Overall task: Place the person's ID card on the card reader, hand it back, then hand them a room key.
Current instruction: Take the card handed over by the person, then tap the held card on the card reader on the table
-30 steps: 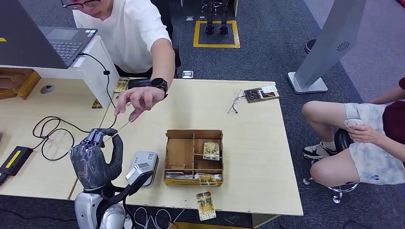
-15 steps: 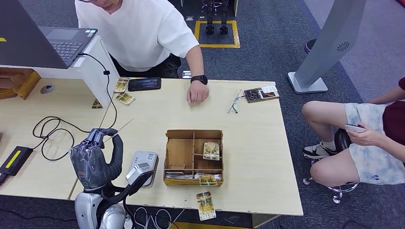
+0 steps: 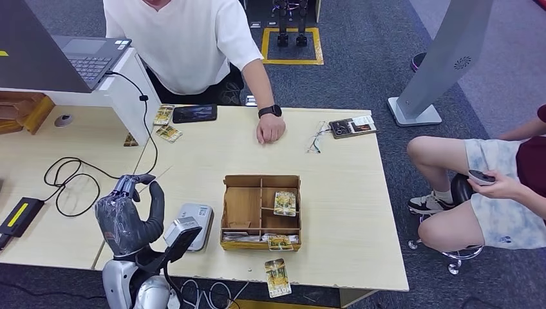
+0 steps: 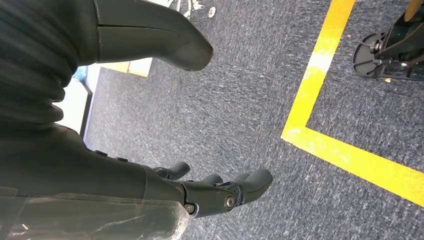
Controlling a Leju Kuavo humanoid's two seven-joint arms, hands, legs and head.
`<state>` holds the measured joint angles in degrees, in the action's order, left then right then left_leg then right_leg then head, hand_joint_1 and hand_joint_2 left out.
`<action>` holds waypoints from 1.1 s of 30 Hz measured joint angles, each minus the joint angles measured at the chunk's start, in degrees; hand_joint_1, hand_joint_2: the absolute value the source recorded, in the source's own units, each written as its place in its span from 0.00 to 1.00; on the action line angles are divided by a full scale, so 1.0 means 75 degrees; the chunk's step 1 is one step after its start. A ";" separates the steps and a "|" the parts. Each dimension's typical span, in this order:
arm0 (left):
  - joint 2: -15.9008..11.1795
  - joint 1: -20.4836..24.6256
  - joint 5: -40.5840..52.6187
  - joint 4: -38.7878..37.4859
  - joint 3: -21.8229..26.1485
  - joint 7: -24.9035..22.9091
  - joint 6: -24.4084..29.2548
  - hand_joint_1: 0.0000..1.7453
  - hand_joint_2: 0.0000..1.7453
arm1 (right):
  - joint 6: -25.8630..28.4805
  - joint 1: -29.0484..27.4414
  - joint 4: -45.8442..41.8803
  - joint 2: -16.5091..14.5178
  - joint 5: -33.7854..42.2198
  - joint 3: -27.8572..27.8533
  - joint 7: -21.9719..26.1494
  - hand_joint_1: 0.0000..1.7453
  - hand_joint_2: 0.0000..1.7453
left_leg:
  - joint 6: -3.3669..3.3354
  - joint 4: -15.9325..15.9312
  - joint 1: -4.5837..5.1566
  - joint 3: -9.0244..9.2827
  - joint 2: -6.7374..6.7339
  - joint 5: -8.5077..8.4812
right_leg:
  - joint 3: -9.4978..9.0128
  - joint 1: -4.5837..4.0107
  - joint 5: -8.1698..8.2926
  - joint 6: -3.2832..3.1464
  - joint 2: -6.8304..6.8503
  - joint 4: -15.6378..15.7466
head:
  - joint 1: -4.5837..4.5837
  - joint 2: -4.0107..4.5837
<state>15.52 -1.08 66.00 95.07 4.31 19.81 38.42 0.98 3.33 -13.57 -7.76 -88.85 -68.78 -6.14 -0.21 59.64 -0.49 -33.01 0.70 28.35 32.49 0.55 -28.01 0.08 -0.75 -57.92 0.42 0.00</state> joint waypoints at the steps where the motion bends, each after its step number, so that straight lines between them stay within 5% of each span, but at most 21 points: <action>1: 0.0001 0.0008 -0.0165 -0.0073 0.0000 -0.0001 0.0000 1.00 1.00 | 0.0003 -0.0001 0.0000 0.0000 0.0043 0.0001 -0.0001 0.00 1.00 | 0.0000 0.0000 0.0000 0.0000 0.0000 0.0000 | 0.0000 0.0000 0.0000 0.0000 0.0000 0.0000 | 0.0000 0.0000; 7: 0.0005 0.0116 -0.2562 -0.0955 -0.0142 -0.0182 -0.0005 1.00 1.00 | 0.0005 -0.0009 -0.0003 -0.0001 0.0270 0.0003 -0.0044 0.00 1.00 | 0.0000 0.0001 0.0001 0.0001 0.0000 0.0000 | 0.0002 0.0000 0.0000 0.0000 0.0000 0.0001 | 0.0001 0.0000; 15: -0.0189 0.0212 -0.5627 -0.1782 -0.1315 -0.0715 -0.0065 1.00 1.00 | -0.0036 -0.0063 -0.0046 -0.0003 0.0278 -0.0003 -0.0030 0.00 1.00 | -0.0001 0.0001 0.0002 -0.0002 0.0001 0.0001 | 0.0001 0.0001 0.0000 0.0001 0.0000 0.0002 | 0.0000 0.0000; 27: -0.0475 0.0234 -0.6683 -0.2587 -0.1958 -0.0779 -0.0087 1.00 1.00 | -0.0028 -0.0101 -0.0064 -0.0003 0.0266 -0.0017 0.0023 0.00 1.00 | -0.0001 0.0001 -0.0001 -0.0001 0.0000 0.0000 | 0.0002 0.0001 0.0000 0.0000 0.0000 0.0001 | 0.0001 0.0000; 33: -0.0631 0.0325 -0.6272 -0.3041 -0.2031 -0.0917 -0.0012 1.00 1.00 | -0.0028 -0.0103 -0.0064 -0.0003 0.0253 -0.0020 0.0032 0.00 1.00 | -0.0001 0.0001 0.0001 -0.0001 0.0000 0.0000 | 0.0001 0.0000 0.0000 0.0000 0.0000 0.0001 | 0.0001 0.0000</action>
<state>10.79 1.36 18.95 72.26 -10.92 12.93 38.34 0.76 2.56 -14.05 -7.78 -86.96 -68.94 -5.90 -0.21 59.65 -0.48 -33.02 0.70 28.36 32.50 0.55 -28.01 0.08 -0.75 -57.91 0.43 0.00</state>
